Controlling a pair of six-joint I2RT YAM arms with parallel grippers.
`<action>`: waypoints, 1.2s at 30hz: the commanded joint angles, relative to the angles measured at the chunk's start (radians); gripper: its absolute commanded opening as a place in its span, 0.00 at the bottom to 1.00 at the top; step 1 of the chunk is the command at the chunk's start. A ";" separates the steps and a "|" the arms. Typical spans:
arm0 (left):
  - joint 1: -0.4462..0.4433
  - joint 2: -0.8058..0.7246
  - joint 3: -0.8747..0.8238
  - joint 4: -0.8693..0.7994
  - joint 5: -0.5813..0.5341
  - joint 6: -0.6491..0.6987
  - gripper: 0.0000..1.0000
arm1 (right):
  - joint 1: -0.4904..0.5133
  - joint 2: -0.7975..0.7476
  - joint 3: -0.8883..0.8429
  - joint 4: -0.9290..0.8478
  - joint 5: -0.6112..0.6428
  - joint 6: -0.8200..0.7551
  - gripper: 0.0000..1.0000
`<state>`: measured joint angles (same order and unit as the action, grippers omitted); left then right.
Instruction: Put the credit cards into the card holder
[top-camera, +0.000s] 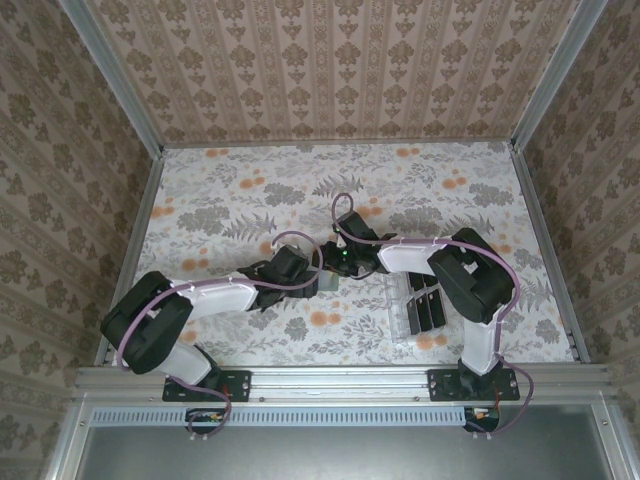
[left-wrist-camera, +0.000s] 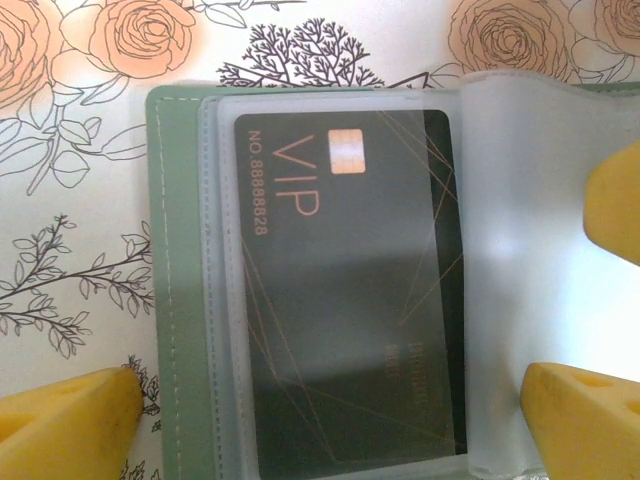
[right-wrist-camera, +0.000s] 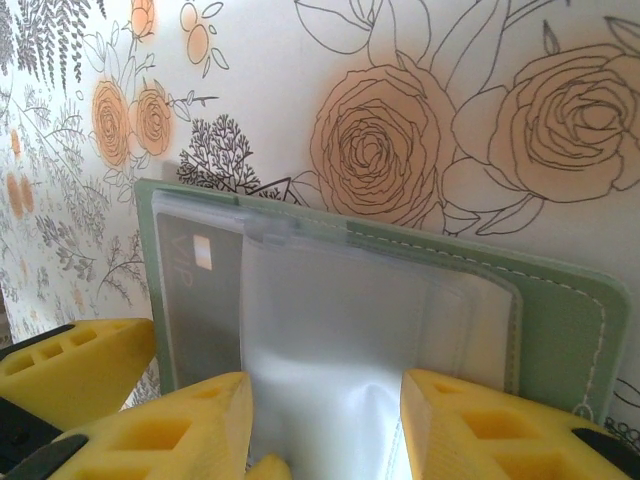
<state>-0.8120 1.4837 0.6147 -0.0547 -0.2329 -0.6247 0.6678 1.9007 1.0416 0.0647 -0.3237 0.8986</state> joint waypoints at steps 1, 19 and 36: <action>-0.004 -0.021 -0.020 -0.030 -0.017 -0.012 1.00 | 0.009 0.031 0.014 0.010 -0.027 0.017 0.45; 0.019 -0.119 -0.033 -0.048 -0.016 0.012 1.00 | 0.007 0.048 -0.009 0.137 -0.079 0.100 0.45; 0.019 -0.078 -0.010 -0.031 0.003 0.023 1.00 | 0.022 0.102 0.063 0.110 -0.092 0.105 0.45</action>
<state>-0.7971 1.3930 0.5968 -0.0807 -0.2325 -0.6235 0.6792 1.9728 1.0775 0.1947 -0.3985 0.9958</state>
